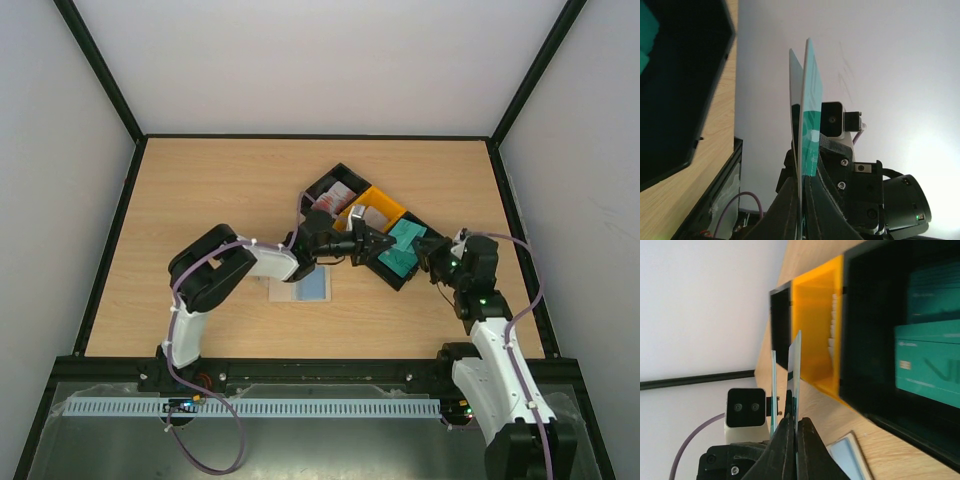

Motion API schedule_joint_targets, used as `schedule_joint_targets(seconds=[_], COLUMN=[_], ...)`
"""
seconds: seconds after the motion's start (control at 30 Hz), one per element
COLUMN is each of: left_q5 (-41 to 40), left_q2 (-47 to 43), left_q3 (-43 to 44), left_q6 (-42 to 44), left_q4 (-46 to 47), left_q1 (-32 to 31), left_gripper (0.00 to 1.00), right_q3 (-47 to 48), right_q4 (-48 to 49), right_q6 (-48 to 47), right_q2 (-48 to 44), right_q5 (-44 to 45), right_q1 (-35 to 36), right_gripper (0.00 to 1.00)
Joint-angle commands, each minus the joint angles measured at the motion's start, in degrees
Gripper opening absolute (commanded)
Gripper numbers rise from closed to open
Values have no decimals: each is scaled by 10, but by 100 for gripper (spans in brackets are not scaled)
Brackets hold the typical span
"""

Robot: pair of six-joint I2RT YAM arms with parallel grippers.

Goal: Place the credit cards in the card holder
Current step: Pick up the credit card from the storage box, then place the credit card in the storage box.

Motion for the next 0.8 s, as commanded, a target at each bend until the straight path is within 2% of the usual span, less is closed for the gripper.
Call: schedule_joint_targets(seconds=[0.0,0.2,0.43,0.53,0.77], left_q5=[13,20,18,12,11], left_q2=[34,66,65,62,53], left_q3=[14,26,48,54,49], left_q6=[-18,-19,40,63,85], left_q4=[1,-37,-119,-157,-179], left_q1=[-9,-9,-6,-1,5], left_gripper=[5,8,25,29,37], right_q3=[-16,-28,5,25,76], right_q4=[-46,-73,-122,-150,-178], right_q6=[6,5,-42,-64,-113], right_q2=[-6,14,28,38,40], right_q5=[44,81,144,175,200], right_q1=[1,2,2,2,2], right_gripper=[2,2,2,2,2])
